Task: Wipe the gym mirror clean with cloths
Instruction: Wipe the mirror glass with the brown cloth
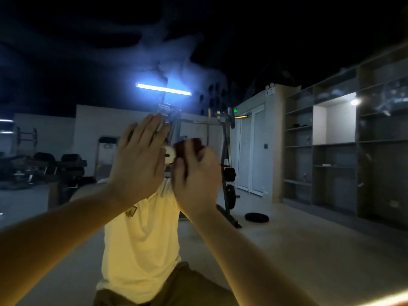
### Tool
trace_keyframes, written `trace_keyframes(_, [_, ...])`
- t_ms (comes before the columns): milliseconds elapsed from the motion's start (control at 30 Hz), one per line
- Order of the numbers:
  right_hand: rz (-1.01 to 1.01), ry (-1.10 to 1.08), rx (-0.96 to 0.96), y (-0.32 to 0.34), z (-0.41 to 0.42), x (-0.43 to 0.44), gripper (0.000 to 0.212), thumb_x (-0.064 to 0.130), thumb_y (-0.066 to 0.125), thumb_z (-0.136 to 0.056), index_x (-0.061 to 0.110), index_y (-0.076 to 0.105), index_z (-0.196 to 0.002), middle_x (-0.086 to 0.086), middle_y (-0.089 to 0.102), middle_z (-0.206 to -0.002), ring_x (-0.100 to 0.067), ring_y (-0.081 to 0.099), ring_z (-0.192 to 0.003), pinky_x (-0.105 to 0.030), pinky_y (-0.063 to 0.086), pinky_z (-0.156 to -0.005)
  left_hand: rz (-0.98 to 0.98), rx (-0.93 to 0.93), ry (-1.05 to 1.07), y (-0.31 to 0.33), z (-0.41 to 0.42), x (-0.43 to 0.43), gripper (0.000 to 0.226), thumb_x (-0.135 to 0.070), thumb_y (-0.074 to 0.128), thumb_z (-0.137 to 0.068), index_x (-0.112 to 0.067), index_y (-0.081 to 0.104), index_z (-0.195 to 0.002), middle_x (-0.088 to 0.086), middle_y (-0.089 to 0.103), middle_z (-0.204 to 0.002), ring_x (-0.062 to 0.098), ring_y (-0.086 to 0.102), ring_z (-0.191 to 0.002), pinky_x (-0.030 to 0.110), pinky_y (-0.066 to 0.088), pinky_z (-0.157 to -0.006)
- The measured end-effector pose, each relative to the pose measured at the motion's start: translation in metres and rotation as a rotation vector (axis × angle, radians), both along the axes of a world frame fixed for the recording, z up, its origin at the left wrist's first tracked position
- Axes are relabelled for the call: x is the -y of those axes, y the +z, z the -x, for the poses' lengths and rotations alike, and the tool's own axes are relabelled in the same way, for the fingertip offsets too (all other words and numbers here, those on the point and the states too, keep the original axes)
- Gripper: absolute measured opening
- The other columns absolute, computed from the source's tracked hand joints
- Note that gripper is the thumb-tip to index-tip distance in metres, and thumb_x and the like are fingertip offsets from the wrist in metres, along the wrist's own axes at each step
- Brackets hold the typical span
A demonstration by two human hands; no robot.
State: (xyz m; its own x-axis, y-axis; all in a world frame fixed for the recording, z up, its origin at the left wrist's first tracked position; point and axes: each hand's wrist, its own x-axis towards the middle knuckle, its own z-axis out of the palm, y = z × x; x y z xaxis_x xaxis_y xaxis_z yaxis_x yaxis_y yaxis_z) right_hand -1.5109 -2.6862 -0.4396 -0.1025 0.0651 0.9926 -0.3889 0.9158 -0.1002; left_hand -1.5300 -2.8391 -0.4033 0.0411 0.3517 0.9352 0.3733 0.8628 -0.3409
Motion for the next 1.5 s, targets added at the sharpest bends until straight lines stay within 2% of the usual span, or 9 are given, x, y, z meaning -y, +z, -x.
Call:
trace_keyframes(100, [-0.463,-0.091,-0.005,0.015,-0.005,-0.020,0.042,0.038,0.046,-0.103,0.022,0.059,-0.139,-0.008,0.047,-0.107,-0.021,0.051,-0.087,-0.033,0.046,-0.072,0.005,-0.049,-0.021,0.025,-0.005,0.004,0.056,-0.025,0.039,-0.102,0.002,0.043,-0.151,0.026,0.041,-0.156,0.041,0.039,-0.146,0.057,0.027,-0.121])
trace_keyframes(200, [-0.502,-0.211,-0.014,0.051,-0.012,-0.081,0.026,0.053,0.047,-0.103,0.034,0.059,-0.117,0.006,0.057,-0.096,-0.008,0.058,-0.082,-0.025,0.051,-0.065,-0.012,0.011,0.061,0.051,0.003,-0.012,0.070,-0.037,0.032,-0.103,0.002,0.025,-0.160,0.024,0.021,-0.168,0.038,0.017,-0.157,0.059,0.015,-0.126])
trace_keyframes(400, [0.273,-0.367,-0.089,0.111,0.005,-0.174,0.041,0.034,0.043,-0.108,0.019,0.052,-0.145,-0.015,0.052,-0.118,-0.028,0.059,-0.093,-0.033,0.050,-0.076,-0.031,0.025,0.157,0.057,0.017,-0.026,0.079,-0.053,0.001,-0.106,0.001,0.008,-0.163,0.021,0.004,-0.172,0.032,-0.001,-0.160,0.057,0.009,-0.128])
trace_keyframes(500, [0.436,-0.196,-0.128,0.116,0.011,-0.102,0.030,0.030,0.043,-0.107,0.020,0.056,-0.131,0.003,0.050,-0.109,-0.021,0.058,-0.093,-0.016,0.041,-0.073,-0.032,0.016,0.128,0.056,0.016,-0.027,0.074,-0.048,0.010,-0.107,0.001,0.014,-0.163,0.021,0.009,-0.171,0.032,0.004,-0.160,0.057,0.011,-0.128])
trace_keyframes(733, [-0.498,-0.199,-0.186,0.101,0.001,-0.069,0.051,0.031,0.068,-0.094,0.018,0.053,-0.141,-0.014,0.056,-0.115,-0.025,0.062,-0.090,-0.036,0.057,-0.073,-0.047,-0.099,0.073,0.087,0.002,-0.020,0.057,-0.031,0.032,-0.104,0.003,0.046,-0.147,0.024,0.044,-0.153,0.039,0.041,-0.144,0.053,0.027,-0.120])
trace_keyframes(933, [0.135,-0.412,-0.161,0.157,0.009,-0.203,0.045,0.035,0.038,-0.107,0.016,0.052,-0.145,-0.017,0.053,-0.116,-0.029,0.060,-0.089,-0.037,0.050,-0.071,-0.097,-0.012,0.237,0.097,0.013,-0.034,0.077,-0.054,0.006,-0.107,-0.001,0.010,-0.163,0.020,0.008,-0.171,0.031,0.003,-0.160,0.054,0.010,-0.129])
trace_keyframes(1067, [0.388,-0.242,-0.144,0.155,0.015,-0.128,0.036,0.027,0.045,-0.103,0.014,0.056,-0.135,-0.014,0.052,-0.122,-0.026,0.060,-0.098,-0.038,0.053,-0.079,-0.095,-0.025,0.243,0.096,0.013,-0.033,0.077,-0.053,0.006,-0.107,0.000,0.008,-0.163,0.021,0.007,-0.171,0.032,0.001,-0.160,0.055,0.010,-0.129])
trace_keyframes(1300, [-0.532,-0.167,-0.210,0.141,0.000,-0.071,0.035,0.029,0.061,-0.099,0.019,0.057,-0.132,-0.009,0.057,-0.112,-0.017,0.060,-0.084,-0.029,0.053,-0.070,-0.090,-0.008,0.238,0.097,0.015,-0.032,0.079,-0.054,0.002,-0.106,0.000,0.010,-0.163,0.020,0.004,-0.172,0.030,-0.001,-0.160,0.054,0.010,-0.129])
trace_keyframes(1500, [0.260,-0.403,-0.141,0.219,0.002,-0.199,0.034,0.033,0.039,-0.109,0.017,0.053,-0.136,-0.015,0.050,-0.119,-0.030,0.061,-0.095,-0.037,0.048,-0.074,-0.091,-0.010,0.245,0.097,0.017,-0.032,0.078,-0.053,0.006,-0.105,-0.001,0.010,-0.163,0.019,0.005,-0.172,0.030,0.001,-0.160,0.054,0.010,-0.129])
